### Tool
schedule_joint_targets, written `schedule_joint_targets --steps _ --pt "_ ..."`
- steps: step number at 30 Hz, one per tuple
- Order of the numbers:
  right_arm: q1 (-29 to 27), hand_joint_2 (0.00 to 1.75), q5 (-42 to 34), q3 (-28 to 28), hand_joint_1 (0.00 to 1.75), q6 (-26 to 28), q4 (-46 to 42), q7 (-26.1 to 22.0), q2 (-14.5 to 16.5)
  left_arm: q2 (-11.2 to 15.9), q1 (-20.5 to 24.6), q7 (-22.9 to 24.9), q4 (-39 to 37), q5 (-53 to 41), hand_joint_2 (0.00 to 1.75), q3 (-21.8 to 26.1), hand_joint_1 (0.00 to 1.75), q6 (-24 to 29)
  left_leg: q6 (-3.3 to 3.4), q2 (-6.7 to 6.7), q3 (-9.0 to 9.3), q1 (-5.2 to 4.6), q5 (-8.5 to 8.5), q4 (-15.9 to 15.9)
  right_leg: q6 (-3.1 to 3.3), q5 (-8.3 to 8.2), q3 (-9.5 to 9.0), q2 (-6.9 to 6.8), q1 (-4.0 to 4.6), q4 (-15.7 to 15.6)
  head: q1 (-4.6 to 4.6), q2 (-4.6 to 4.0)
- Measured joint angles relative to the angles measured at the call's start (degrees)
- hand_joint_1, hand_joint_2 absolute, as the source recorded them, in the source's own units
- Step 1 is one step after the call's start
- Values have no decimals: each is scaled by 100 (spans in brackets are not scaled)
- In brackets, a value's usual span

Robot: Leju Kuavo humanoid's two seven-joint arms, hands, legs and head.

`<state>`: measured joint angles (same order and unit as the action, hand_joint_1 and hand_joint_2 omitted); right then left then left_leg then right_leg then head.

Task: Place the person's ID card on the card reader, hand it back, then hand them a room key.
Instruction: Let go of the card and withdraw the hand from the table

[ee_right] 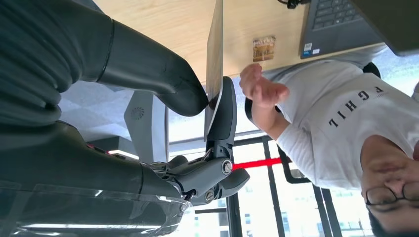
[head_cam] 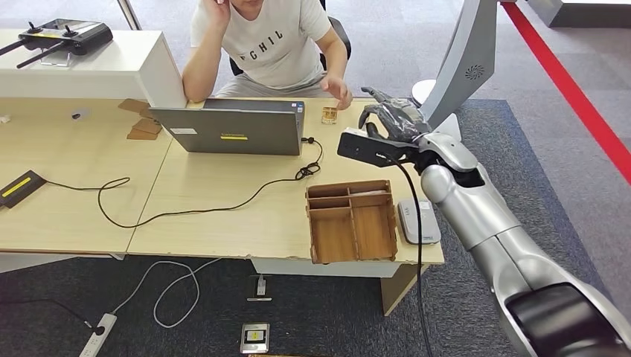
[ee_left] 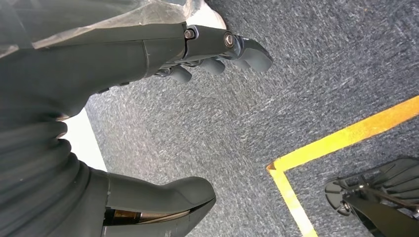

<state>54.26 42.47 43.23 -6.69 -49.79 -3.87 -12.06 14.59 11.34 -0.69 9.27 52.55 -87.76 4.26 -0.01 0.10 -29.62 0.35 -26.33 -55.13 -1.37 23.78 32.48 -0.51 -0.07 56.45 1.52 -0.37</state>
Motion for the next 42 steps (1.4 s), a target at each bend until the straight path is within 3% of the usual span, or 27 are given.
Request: schedule_joint_targets --steps 15,34,38,42 --pt "609 175 151 3 175 366 909 -227 283 -45 1 -34 0 -153 175 -10 0 0 0 -1 0 0 0 0 0 0 0 0 0 0 0 0" --pt "829 175 345 -2 170 506 1935 -119 393 -83 7 -52 0 -378 175 -31 0 0 0 0 1 0 0 -1 0 0 0 0 0 -1 0 0" --pt "827 0 408 -2 0 526 2015 -85 395 -83 7 -58 0 -403 175 -31 0 0 0 -1 1 0 0 -1 0 0 0 0 0 -1 -1 -1" --pt "816 0 463 -2 0 488 2077 -74 398 -81 7 -58 0 -417 175 -31 0 -13 0 0 1 0 0 -1 0 0 1 0 0 -1 -1 0"
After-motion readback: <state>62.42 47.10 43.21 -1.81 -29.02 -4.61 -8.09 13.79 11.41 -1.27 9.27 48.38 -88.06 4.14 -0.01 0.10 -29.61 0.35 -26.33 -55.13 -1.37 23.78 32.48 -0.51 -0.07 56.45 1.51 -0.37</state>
